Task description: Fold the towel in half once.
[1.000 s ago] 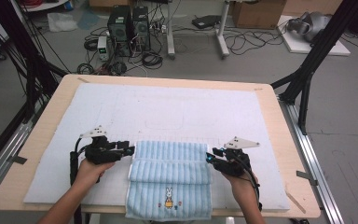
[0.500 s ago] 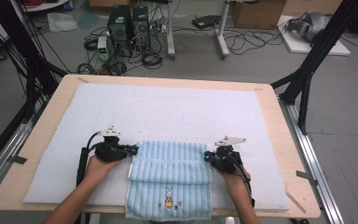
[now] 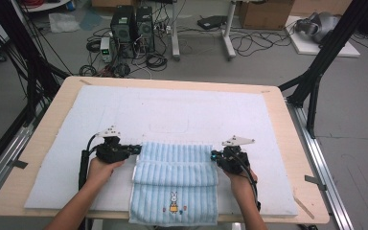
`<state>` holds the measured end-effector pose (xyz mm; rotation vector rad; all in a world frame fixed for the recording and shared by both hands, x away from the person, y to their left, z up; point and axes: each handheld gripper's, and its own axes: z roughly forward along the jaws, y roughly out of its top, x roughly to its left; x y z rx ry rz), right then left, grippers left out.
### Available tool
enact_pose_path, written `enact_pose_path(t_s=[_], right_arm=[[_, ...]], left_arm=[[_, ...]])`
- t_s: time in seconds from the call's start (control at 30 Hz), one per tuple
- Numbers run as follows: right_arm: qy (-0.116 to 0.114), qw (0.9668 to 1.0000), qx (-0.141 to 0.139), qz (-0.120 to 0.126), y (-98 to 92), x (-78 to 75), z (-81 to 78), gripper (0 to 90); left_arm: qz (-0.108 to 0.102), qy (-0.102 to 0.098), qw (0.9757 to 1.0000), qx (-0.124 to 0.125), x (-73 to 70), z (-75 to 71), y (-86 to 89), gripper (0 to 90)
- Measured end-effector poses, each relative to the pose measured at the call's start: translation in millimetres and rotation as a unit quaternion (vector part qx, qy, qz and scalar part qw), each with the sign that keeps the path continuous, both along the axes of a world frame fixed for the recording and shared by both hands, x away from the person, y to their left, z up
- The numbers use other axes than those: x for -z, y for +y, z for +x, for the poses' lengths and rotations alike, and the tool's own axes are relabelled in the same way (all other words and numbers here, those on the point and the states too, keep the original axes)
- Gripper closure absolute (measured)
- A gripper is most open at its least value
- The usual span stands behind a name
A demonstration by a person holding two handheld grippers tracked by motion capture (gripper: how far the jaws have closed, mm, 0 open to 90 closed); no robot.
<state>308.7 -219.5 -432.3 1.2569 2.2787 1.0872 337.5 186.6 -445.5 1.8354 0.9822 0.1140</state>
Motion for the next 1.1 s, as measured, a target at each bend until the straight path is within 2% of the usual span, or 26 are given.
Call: enact_pose_path(t_s=[0.1,0.2,0.23,0.3,0.37,0.4,0.5,0.57,0.63,0.7,0.73,0.8,0.83,0.87,0.9,0.93,0.97,1.03,1.07,1.1], right_arm=[[-0.004,1.0000,0.009,-0.002,0.8,0.7,3.9,87.3],[-0.005,0.9998,0.022,0.000,1.5,2.4,9.6,87.2],[-0.004,0.9997,0.024,0.001,1.9,3.7,11.3,86.1],[0.000,0.9996,0.028,-0.007,2.7,5.4,12.5,80.1],[-0.002,0.9994,0.035,0.002,0.1,5.4,12.2,73.1],[-0.005,0.9990,0.042,0.010,-1.8,4.4,11.6,66.8],[-0.002,0.9978,0.055,0.037,-6.6,3.9,13.0,55.1],[0.011,0.9981,0.055,0.025,-4.8,7.9,15.8,50.9],[0.018,0.9986,0.048,0.015,-1.9,12.0,18.1,50.6],[0.017,0.9989,0.044,0.000,2.5,14.2,18.2,51.8],[0.011,0.9990,0.042,-0.012,4.3,13.9,17.4,53.9],[0.011,0.9988,0.045,-0.014,5.2,13.6,16.3,60.0],[0.013,0.9989,0.043,-0.012,6.0,13.4,15.3,64.0],[0.014,0.9990,0.040,-0.012,6.7,13.3,14.5,70.4],[0.013,0.9994,0.031,-0.007,7.6,13.7,13.7,76.7],[0.013,0.9996,0.023,-0.002,8.5,14.2,12.7,83.3],[0.012,0.9997,0.019,0.001,8.9,14.9,11.8,85.2],[0.016,0.9996,0.016,0.014,6.4,15.7,12.8,86.1],[0.021,0.9994,0.017,0.022,4.8,15.6,13.8,86.4],[0.020,0.9994,0.016,0.023,4.1,15.8,14.8,86.5]], left_arm=[[-0.011,-0.003,0.9997,-0.019,0.1,3.5,-0.6,86.3],[0.005,0.003,0.9994,-0.034,4.3,6.8,-3.3,85.4],[0.013,0.004,0.9989,-0.045,5.5,7.4,-3.7,80.5],[0.014,0.009,0.9980,-0.061,6.0,8.2,-1.7,62.8],[0.018,0.001,0.9976,-0.068,4.4,7.7,1.3,53.4],[0.023,-0.004,0.9971,-0.072,3.9,7.6,2.6,49.3],[0.024,0.001,0.9977,-0.063,6.5,9.2,2.8,46.0],[0.044,0.002,0.9977,-0.051,8.1,9.7,-2.8,46.0],[0.067,-0.007,0.9967,-0.046,7.2,9.8,-8.3,45.8],[0.101,-0.024,0.9937,-0.043,5.9,9.5,-14.2,48.1],[0.107,-0.028,0.9927,-0.047,5.9,8.9,-16.3,50.5],[0.131,-0.041,0.9892,-0.051,5.5,6.8,-19.3,54.3],[0.130,-0.046,0.9891,-0.052,5.9,6.1,-20.0,57.8],[0.119,-0.045,0.9915,-0.029,6.2,6.2,-19.1,66.2],[0.122,-0.046,0.9914,-0.015,5.9,5.2,-21.2,86.7],[0.132,-0.055,0.9896,-0.014,5.5,4.0,-23.4,86.3],[0.130,-0.054,0.9899,-0.014,5.5,4.4,-23.1,86.7],[0.105,-0.033,0.9937,-0.019,6.2,8.2,-19.4,86.9],[0.097,-0.025,0.9947,-0.021,6.2,10.4,-18.2,87.0],[0.096,-0.024,0.9948,-0.022,6.0,12.7,-18.0,87.1]])
